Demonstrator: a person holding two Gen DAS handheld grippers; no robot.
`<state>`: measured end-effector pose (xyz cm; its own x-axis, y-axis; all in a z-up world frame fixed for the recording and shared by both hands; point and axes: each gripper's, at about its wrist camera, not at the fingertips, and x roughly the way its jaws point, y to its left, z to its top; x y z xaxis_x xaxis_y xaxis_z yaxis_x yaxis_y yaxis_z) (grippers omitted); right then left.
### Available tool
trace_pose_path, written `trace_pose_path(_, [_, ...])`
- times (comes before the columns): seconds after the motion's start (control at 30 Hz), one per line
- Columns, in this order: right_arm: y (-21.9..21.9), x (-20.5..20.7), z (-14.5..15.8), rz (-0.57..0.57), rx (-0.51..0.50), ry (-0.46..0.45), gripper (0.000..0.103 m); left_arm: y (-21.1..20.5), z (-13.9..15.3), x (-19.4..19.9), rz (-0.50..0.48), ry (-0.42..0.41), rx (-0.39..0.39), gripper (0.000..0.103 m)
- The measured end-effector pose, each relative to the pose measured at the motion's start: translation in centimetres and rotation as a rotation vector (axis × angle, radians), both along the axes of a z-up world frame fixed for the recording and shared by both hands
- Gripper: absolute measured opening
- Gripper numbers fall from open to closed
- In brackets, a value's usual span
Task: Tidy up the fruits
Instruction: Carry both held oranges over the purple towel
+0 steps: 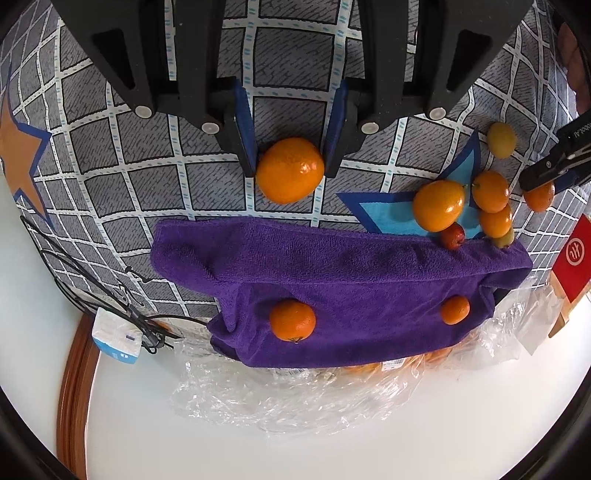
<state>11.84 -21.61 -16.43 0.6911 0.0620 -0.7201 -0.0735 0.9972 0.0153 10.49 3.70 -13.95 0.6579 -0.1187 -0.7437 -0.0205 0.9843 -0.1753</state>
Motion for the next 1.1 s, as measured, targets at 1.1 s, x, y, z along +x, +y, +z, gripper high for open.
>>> trace_pose_path(1.1, [-1.0,-1.3,1.4,0.034,0.106,-0.085,0.035,2.2,2.2,-3.2,0.051,-0.21,-0.138,0.039])
